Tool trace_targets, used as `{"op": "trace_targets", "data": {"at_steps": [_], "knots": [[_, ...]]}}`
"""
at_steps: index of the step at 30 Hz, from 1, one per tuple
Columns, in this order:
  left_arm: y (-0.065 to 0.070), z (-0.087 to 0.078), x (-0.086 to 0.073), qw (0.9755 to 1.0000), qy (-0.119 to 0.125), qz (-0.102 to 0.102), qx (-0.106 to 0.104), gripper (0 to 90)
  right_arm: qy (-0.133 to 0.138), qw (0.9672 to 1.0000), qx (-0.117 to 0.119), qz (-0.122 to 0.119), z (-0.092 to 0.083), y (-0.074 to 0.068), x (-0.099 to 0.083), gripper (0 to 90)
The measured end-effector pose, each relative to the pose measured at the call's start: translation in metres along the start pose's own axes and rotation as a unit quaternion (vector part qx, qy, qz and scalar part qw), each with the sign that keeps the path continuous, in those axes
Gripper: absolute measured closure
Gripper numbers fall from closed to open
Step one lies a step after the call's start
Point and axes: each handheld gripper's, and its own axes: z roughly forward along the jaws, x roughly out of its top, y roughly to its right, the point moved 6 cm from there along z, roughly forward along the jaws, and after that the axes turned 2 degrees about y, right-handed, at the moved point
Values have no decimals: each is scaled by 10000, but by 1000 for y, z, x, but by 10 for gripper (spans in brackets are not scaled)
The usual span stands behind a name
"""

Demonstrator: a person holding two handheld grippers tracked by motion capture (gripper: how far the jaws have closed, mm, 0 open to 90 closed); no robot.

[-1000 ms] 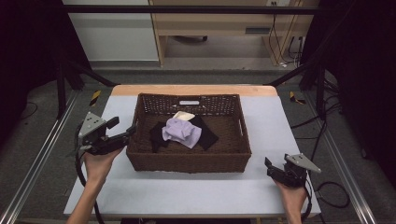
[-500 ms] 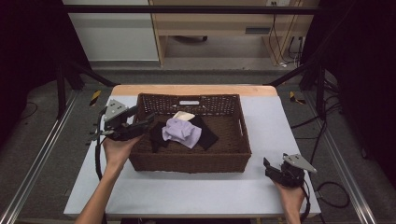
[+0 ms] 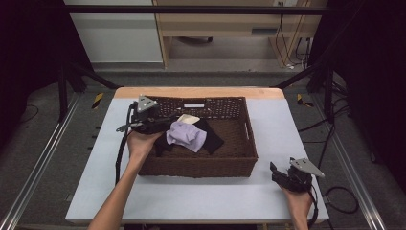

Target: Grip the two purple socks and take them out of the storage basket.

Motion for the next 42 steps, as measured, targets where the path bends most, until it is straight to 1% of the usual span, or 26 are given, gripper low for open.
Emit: {"op": "trace_targets", "data": {"at_steps": [6,7,10,11,12,14,16,18,21,22,23,26,28,29,30,32,33,34,35,36,37,38,39,40,41,42], "knots": [[4,20,-6,9995,-264,131,-59,361,-5,10000,5,5,0,0,0,231],[6,28,-12,9989,-445,137,-108,364,6,10000,7,-3,0,0,0,230],[9,33,-17,9984,-524,167,-153,377,3,10000,5,-10,0,0,0,229],[11,39,-25,9969,-726,252,-182,378,-14,10000,3,5,0,0,0,229],[11,39,-25,9969,-726,252,-182,380,-14,10000,3,5,0,0,0,229],[13,42,-28,9950,-914,361,-169,381,-12,10000,1,4,0,0,0,229],[14,43,-30,9948,-923,373,-214,388,-11,10000,-1,-1,0,0,0,227],[15,45,-34,9928,-1098,414,-220,387,-20,10000,18,10,0,0,0,219],[14,49,-39,9896,-1368,418,-171,381,-22,10000,21,9,0,0,0,217],[14,49,-39,9896,-1368,418,-171,379,-22,10000,21,9,0,0,0,217],[13,51,-41,9881,-1477,411,-135,371,-26,10000,14,16,0,0,0,215],[11,53,-43,9862,-1610,359,-126,353,-28,10000,10,17,0,0,0,215],[11,56,-46,9836,-1768,330,-99,343,-35,10000,26,15,0,0,0,211],[11,58,-50,9799,-1961,369,-74,329,-40,10000,15,24,0,0,-1,208],[11,58,-50,9799,-1961,369,-74,321,-40,10000,15,24,0,0,-1,208],[11,61,-54,9741,-2223,418,-22,304,-47,10000,-1,5,1,0,-1,207],[12,63,-57,9702,-2381,441,-30,304,-45,10000,0,-12,1,0,-1,207],[12,63,-57,9702,-2381,441,-30,305,-45,10000,0,-12,1,0,-1,207],[12,66,-59,9664,-2533,437,-31,304,-63,10000,3,3,1,0,-1,206],[12,66,-59,9664,-2533,437,-31,302,-63,10000,3,3,1,0,-1,206],[12,67,-62,9632,-2653,426,-77,308,-67,10000,7,16,1,0,-1,204],[12,67,-62,9632,-2653,426,-77,309,-67,10000,7,16,1,0,-1,204],[13,69,-64,9597,-2774,426,-130,314,-64,10000,13,26,1,0,-1,204],[13,69,-64,9597,-2774,426,-130,324,-64,10000,13,26,1,0,-1,204],[14,70,-66,9565,-2878,439,-172,335,-62,10000,11,24,1,0,-1,203],[14,70,-66,9565,-2878,439,-172,346,-62,10000,11,24,1,0,-1,203]]}}
